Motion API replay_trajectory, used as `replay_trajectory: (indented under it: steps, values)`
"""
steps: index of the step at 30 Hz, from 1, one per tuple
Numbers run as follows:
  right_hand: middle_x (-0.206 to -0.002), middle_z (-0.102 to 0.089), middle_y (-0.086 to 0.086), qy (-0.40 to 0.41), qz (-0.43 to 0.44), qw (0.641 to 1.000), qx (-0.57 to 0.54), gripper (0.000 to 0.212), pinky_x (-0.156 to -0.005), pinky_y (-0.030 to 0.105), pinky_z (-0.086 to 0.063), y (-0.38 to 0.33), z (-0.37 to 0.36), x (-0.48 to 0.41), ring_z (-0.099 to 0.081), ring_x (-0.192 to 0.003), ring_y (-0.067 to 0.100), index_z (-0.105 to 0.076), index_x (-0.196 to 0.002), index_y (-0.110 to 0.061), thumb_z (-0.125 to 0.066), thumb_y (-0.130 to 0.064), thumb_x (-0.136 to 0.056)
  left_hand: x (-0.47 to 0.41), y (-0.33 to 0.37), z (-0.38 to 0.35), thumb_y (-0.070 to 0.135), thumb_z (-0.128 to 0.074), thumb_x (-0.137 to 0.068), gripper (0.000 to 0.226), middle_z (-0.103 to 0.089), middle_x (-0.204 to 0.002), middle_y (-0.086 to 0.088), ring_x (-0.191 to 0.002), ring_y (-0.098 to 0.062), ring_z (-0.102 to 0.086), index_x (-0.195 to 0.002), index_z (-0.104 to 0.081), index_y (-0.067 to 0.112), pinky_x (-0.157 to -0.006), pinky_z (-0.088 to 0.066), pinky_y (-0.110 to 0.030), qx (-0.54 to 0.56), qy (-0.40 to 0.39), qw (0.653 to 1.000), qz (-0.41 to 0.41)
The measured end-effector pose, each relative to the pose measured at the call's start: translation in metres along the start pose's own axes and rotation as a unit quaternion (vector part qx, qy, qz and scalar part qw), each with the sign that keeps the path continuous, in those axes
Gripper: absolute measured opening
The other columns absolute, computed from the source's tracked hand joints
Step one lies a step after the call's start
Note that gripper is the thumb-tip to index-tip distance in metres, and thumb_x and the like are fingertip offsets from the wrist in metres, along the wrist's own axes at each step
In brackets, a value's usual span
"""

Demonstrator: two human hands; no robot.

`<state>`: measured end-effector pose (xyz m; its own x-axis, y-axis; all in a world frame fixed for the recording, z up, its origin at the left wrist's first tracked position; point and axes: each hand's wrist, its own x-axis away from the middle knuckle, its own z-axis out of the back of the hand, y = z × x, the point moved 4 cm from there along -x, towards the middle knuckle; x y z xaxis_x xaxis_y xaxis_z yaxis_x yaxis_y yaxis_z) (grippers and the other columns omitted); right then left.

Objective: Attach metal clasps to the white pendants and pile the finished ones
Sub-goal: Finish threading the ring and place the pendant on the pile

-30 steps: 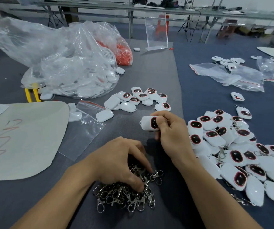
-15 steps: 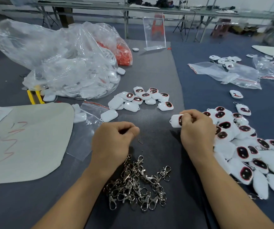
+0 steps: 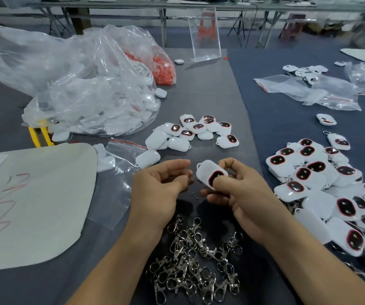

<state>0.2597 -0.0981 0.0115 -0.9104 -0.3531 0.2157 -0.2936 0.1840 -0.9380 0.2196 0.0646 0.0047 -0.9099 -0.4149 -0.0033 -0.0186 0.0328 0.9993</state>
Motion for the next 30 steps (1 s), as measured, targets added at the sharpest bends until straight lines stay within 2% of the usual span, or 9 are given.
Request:
replay_trajectory:
  steps: [3, 4, 7, 10, 12, 16, 22, 26, 30]
  values:
    - [-0.085, -0.066, 0.012, -0.038, 0.029, 0.996, 0.080, 0.035, -0.072, 0.036, -0.053, -0.002, -0.003, 0.002, -0.061, -0.074, 0.027, -0.062, -0.098, -0.018, -0.068, 0.007, -0.074, 0.001, 0.001, 0.000, -0.014, -0.069, -0.082, 0.044, -0.078, -0.081, -0.002, -0.077, -0.011, -0.074, -0.086, -0.081, 0.028, -0.070, -0.054, -0.015, 0.004, 0.009, 1.000, -0.008]
    - [-0.081, -0.065, 0.010, -0.041, 0.048, 0.991, 0.115, 0.034, -0.072, 0.039, -0.049, -0.002, -0.005, 0.003, -0.058, -0.073, 0.025, -0.066, -0.095, -0.020, -0.068, 0.003, -0.070, 0.002, 0.002, 0.000, -0.013, -0.070, -0.080, 0.045, -0.078, -0.079, -0.001, -0.077, -0.010, -0.074, -0.085, -0.081, 0.030, -0.070, -0.054, -0.014, 0.002, 0.017, 1.000, -0.014]
    - [-0.065, -0.065, -0.001, -0.017, 0.108, 0.977, 0.180, 0.027, -0.060, 0.031, -0.043, -0.002, -0.010, 0.004, -0.054, -0.061, 0.014, -0.069, -0.078, -0.021, -0.065, 0.006, -0.074, 0.005, 0.003, -0.003, -0.008, -0.076, -0.078, 0.044, -0.077, -0.076, 0.003, -0.074, -0.007, -0.073, -0.085, -0.081, 0.035, -0.067, -0.053, -0.013, -0.014, 0.030, 0.999, -0.033]
    - [-0.076, -0.074, 0.009, 0.021, 0.130, 0.975, 0.179, 0.018, -0.060, 0.040, -0.055, -0.001, -0.010, 0.002, -0.068, -0.065, 0.019, -0.059, -0.077, -0.021, -0.068, -0.005, -0.075, 0.006, 0.002, -0.005, -0.004, -0.080, -0.075, 0.043, -0.077, -0.077, 0.003, -0.074, -0.009, -0.074, -0.085, -0.080, 0.037, -0.069, -0.055, -0.016, -0.027, 0.031, 0.998, -0.042]
    - [-0.083, -0.076, 0.011, 0.019, 0.113, 0.981, 0.157, 0.023, -0.063, 0.037, -0.061, 0.001, -0.008, -0.003, -0.073, -0.070, 0.022, -0.053, -0.076, -0.022, -0.068, -0.004, -0.078, 0.005, 0.001, -0.004, -0.005, -0.082, -0.074, 0.043, -0.077, -0.077, 0.003, -0.074, -0.010, -0.074, -0.085, -0.080, 0.037, -0.069, -0.056, -0.017, -0.031, 0.036, 0.998, -0.043]
    - [-0.085, -0.076, 0.015, 0.035, 0.113, 0.979, 0.164, 0.029, -0.065, 0.041, -0.058, -0.001, -0.001, -0.007, -0.066, -0.069, 0.018, -0.051, -0.075, -0.025, -0.076, -0.010, -0.072, 0.003, -0.001, -0.008, -0.006, -0.083, -0.072, 0.045, -0.077, -0.075, 0.006, -0.072, -0.009, -0.074, -0.087, -0.079, 0.036, -0.068, -0.058, -0.019, -0.057, 0.029, 0.997, -0.039]
    - [-0.078, -0.071, 0.022, 0.040, 0.133, 0.980, 0.143, 0.029, -0.065, 0.043, -0.048, -0.003, -0.003, -0.009, -0.059, -0.065, 0.020, -0.054, -0.070, -0.026, -0.076, -0.007, -0.067, 0.004, 0.003, -0.013, -0.003, -0.081, -0.077, 0.041, -0.078, -0.078, 0.008, -0.076, -0.008, -0.075, -0.084, -0.079, 0.037, -0.070, -0.058, -0.019, -0.069, -0.008, 0.996, -0.047]
    - [-0.075, -0.065, 0.016, 0.000, 0.111, 0.983, 0.146, 0.027, -0.065, 0.041, -0.045, -0.005, 0.000, -0.010, -0.055, -0.066, 0.023, -0.059, -0.074, -0.018, -0.078, 0.000, -0.073, 0.009, 0.009, -0.012, 0.009, -0.082, -0.080, 0.025, -0.077, -0.079, 0.018, -0.076, -0.001, -0.074, -0.083, -0.081, 0.034, -0.071, -0.058, -0.016, -0.117, -0.009, 0.990, -0.079]
    - [-0.064, -0.067, -0.001, -0.024, 0.112, 0.973, 0.198, 0.019, -0.054, 0.023, -0.047, -0.003, -0.003, -0.010, -0.057, -0.056, 0.008, -0.073, -0.075, -0.015, -0.081, 0.002, -0.079, 0.011, 0.017, -0.010, 0.009, -0.084, -0.077, 0.032, -0.074, -0.076, 0.024, -0.071, 0.003, -0.072, -0.078, -0.078, 0.041, -0.068, -0.055, -0.012, -0.166, 0.028, 0.976, -0.140]
